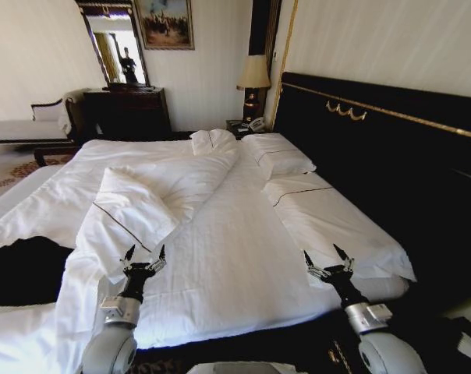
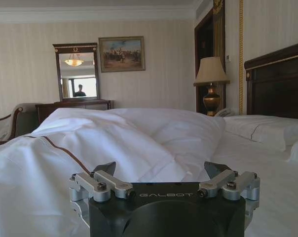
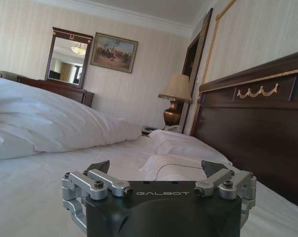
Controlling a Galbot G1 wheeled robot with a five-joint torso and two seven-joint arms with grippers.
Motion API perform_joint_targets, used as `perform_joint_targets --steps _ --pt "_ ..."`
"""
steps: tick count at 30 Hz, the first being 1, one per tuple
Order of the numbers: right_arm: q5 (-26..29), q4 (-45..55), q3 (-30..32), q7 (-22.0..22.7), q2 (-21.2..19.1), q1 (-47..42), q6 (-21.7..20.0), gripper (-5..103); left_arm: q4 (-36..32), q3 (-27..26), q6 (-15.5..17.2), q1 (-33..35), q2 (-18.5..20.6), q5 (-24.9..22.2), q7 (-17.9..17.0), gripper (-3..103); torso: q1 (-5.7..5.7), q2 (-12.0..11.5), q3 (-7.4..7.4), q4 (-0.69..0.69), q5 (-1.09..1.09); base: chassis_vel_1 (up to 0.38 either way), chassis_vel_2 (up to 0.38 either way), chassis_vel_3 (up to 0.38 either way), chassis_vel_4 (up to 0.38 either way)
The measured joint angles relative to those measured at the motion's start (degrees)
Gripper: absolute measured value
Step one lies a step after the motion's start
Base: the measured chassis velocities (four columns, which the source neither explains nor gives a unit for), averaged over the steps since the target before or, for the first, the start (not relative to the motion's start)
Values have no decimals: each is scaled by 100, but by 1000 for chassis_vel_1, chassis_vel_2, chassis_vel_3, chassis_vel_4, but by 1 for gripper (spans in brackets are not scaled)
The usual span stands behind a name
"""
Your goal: Fold the clothes on the bed.
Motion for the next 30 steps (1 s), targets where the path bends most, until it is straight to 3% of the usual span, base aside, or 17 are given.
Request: perform_joint_targets --steps 30 --pt "25 47 13 85 47 25 14 100 -30 78 -18 86 -65 104 -1 100 4 -1 2 0 0 40 40 -43 -42"
